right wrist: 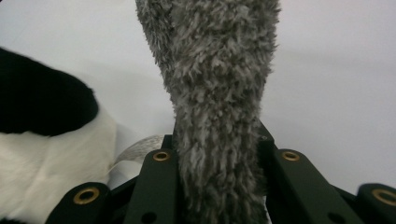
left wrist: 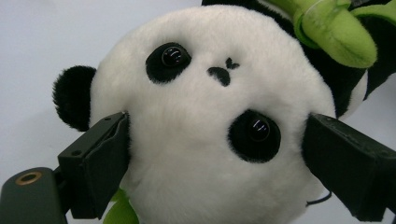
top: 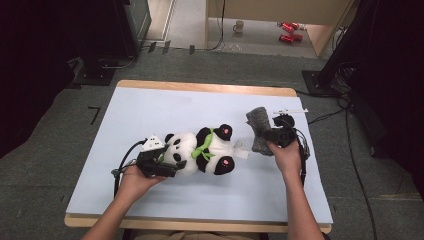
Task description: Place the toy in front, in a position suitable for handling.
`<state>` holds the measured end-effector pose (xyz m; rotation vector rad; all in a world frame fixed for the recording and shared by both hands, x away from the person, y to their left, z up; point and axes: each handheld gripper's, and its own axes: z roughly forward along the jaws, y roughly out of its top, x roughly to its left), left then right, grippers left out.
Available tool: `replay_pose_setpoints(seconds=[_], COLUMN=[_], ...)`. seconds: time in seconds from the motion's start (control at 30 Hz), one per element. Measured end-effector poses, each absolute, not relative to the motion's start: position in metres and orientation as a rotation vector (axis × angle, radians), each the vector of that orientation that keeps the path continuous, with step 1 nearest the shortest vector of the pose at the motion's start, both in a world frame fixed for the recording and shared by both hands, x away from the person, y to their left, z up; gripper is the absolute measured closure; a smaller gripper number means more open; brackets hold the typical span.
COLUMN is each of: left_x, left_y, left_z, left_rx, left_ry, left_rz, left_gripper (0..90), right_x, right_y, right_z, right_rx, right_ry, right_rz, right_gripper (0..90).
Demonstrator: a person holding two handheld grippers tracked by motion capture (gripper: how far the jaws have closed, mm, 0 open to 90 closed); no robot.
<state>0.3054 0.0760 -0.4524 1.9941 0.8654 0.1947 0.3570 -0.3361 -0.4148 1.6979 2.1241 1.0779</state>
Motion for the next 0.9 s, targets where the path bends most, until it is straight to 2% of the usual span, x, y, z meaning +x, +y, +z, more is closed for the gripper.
replay_pose_setpoints(seconds=[0.13, 0.6, 0.9], left_x=[0.305, 0.304, 0.304], left_y=[0.076, 0.078, 0.078], left_z=[-0.452, -0.453, -0.453], left_rx=[1.994, 1.987, 1.985], left_ry=[0.865, 0.857, 0.857], left_rz=[0.188, 0.186, 0.188], left_gripper=[12.6, 12.4, 12.2], right_x=[0.354, 0.361, 0.365], right_y=[-0.326, -0.283, -0.244], right_z=[-0.401, -0.351, -0.344], right_rx=[1.648, 1.545, 1.449], right_ry=[2.149, 2.259, 2.365], right_rz=[1.078, 1.095, 1.115], right_gripper=[72.3, 72.3, 72.2])
